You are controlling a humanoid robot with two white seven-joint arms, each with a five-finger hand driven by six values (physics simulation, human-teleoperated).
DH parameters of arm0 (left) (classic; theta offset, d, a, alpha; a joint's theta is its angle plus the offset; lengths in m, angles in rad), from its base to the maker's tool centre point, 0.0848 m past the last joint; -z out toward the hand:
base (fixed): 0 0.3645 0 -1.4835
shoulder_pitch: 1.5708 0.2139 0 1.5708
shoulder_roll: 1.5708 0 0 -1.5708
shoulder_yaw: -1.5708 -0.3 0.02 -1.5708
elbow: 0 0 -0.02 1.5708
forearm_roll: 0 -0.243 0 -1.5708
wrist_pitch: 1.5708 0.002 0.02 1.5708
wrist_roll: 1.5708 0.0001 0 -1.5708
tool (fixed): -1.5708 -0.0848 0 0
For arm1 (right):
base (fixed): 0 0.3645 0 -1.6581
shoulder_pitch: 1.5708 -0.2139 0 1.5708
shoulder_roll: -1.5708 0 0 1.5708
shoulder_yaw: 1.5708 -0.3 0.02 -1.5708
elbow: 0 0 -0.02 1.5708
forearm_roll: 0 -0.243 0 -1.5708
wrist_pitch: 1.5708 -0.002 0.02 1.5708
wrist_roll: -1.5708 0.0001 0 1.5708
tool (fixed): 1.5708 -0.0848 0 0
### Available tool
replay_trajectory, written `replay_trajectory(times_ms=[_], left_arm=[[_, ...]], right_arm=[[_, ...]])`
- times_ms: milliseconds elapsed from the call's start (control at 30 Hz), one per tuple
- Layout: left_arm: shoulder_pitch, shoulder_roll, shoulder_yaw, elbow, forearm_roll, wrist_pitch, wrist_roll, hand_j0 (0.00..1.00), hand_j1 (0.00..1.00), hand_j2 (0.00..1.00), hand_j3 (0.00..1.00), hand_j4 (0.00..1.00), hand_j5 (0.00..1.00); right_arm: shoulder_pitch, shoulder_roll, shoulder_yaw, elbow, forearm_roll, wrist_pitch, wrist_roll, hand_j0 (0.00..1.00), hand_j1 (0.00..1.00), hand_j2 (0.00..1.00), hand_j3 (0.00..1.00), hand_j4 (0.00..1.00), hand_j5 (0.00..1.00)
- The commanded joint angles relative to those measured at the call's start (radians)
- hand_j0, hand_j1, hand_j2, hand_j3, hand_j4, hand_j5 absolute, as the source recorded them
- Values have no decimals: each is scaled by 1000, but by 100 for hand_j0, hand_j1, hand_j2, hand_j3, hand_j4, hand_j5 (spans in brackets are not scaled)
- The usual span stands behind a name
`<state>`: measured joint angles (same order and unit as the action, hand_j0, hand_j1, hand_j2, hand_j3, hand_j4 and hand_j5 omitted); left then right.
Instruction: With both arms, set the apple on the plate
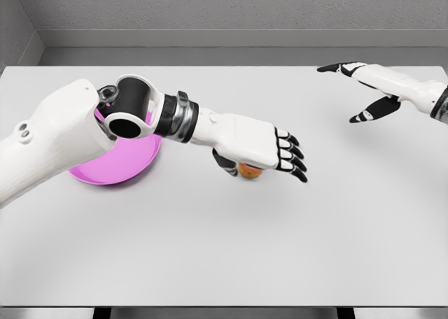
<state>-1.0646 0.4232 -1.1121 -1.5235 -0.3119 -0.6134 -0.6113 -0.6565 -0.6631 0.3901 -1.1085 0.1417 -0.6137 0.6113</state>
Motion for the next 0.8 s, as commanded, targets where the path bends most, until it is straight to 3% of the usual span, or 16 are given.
replay_trajectory(times_ms=[0,100,767], left_arm=[[0,-4,-2,46,4,3,0,100,100,100,100,100,100],[0,-17,-2,103,2,3,0,100,100,100,100,100,100],[2,-60,-81,215,-29,3,0,100,100,100,100,100,100]], right_arm=[[0,7,0,-1,6,3,0,100,100,100,100,100,100],[2,8,0,-1,6,3,0,100,100,100,100,100,100],[2,28,1,-2,6,3,0,100,100,100,100,100,100]])
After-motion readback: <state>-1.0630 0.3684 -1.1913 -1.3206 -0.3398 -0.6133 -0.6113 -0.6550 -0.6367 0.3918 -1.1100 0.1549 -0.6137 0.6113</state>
